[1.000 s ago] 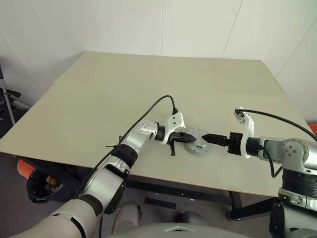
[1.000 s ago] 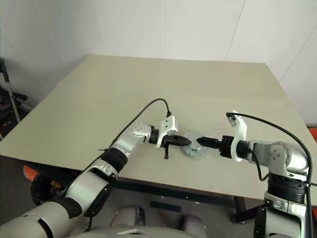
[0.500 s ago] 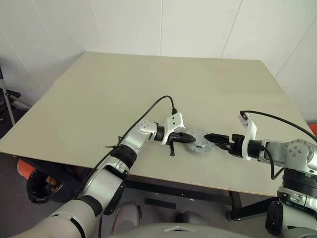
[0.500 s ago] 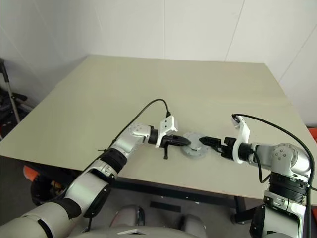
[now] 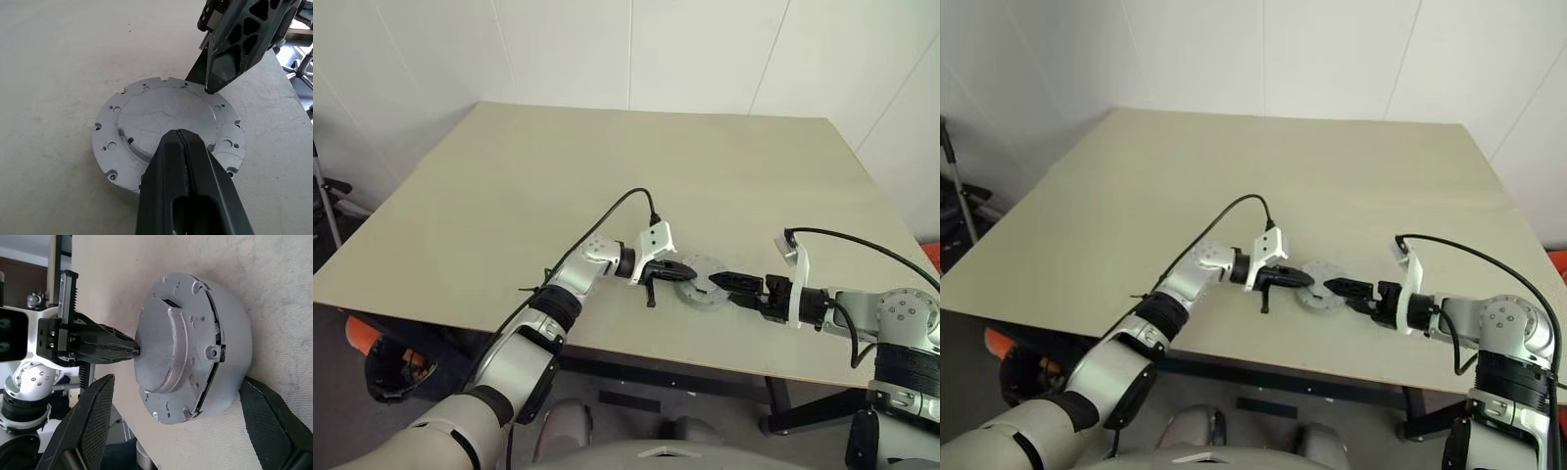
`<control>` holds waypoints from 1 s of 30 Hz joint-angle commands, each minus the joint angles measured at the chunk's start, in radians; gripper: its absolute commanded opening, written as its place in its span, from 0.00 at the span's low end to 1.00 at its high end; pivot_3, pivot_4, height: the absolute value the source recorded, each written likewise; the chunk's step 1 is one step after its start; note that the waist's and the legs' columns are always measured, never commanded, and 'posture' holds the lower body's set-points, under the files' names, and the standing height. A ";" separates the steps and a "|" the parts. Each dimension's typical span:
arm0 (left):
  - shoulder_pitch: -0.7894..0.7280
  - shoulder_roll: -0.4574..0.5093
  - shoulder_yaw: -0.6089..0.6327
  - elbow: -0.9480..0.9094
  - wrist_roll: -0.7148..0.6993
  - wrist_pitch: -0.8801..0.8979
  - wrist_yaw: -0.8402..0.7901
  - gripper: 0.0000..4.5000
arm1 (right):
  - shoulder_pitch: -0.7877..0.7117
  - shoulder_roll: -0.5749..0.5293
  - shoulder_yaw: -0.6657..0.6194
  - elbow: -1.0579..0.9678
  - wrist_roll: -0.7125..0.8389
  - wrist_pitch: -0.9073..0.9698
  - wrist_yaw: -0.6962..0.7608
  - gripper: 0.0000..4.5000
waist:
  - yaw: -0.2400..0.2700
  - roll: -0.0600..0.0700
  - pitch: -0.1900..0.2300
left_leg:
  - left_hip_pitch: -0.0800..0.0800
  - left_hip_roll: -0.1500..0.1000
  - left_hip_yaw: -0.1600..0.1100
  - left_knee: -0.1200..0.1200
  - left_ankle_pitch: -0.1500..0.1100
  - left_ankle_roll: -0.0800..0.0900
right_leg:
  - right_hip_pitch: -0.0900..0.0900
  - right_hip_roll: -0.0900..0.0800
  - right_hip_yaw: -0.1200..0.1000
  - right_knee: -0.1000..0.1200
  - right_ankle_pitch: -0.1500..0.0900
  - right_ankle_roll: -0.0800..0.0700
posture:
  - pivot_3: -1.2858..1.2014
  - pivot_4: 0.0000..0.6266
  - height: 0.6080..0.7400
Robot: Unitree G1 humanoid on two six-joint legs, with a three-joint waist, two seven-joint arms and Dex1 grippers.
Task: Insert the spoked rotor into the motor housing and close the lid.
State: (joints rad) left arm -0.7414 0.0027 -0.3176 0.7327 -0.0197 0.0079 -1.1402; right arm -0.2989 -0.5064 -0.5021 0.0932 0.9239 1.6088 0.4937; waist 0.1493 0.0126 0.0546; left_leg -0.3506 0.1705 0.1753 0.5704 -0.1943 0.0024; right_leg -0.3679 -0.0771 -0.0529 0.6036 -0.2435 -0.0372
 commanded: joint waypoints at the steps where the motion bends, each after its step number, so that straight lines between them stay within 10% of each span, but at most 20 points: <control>1: 0.009 0.007 -0.014 -0.014 0.009 0.012 -0.001 0.00 | -0.021 0.071 -0.057 0.017 0.026 -0.006 -0.009 0.99 | 0.000 0.000 0.000 | 0.000 0.000 0.000 0.000 0.000 0.000 | 0.000 0.000 0.000 0.000 0.000 0.000 | 0.52 0.00 1.00; 6: 0.010 0.007 -0.017 -0.017 0.008 0.015 -0.003 0.00 | 0.011 0.112 -0.081 -0.034 0.079 0.006 -0.024 0.96 | 0.000 0.000 0.000 | 0.000 0.000 0.000 -0.001 0.001 -0.001 | -0.001 0.000 0.000 0.001 0.000 0.000 | 0.52 0.00 1.00; 14: 0.009 0.003 -0.019 -0.017 0.007 0.015 -0.006 0.00 | 0.020 0.098 -0.089 -0.047 0.139 0.006 -0.051 0.45 | 0.003 0.001 0.000 | -0.001 0.000 0.001 -0.003 0.001 -0.001 | -0.002 0.000 0.000 0.000 0.002 -0.006 | 0.52 0.00 1.00; 30: 0.019 0.003 -0.021 -0.026 0.008 0.017 -0.003 0.00 | 0.063 0.072 -0.075 -0.086 0.330 0.006 -0.134 0.44 | 0.005 0.001 0.000 | -0.002 0.000 0.001 -0.005 0.001 -0.001 | -0.003 0.000 -0.001 -0.002 0.002 -0.005 | 0.52 0.00 1.00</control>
State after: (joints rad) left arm -0.7373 0.0059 -0.3141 0.6971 -0.0285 0.0097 -1.1482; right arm -0.2214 -0.4338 -0.5932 0.0747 1.1346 1.6018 0.3347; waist 0.1543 0.0133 0.0544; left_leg -0.3526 0.1700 0.1760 0.5652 -0.1935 0.0012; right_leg -0.3705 -0.0772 -0.0535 0.6012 -0.2415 -0.0427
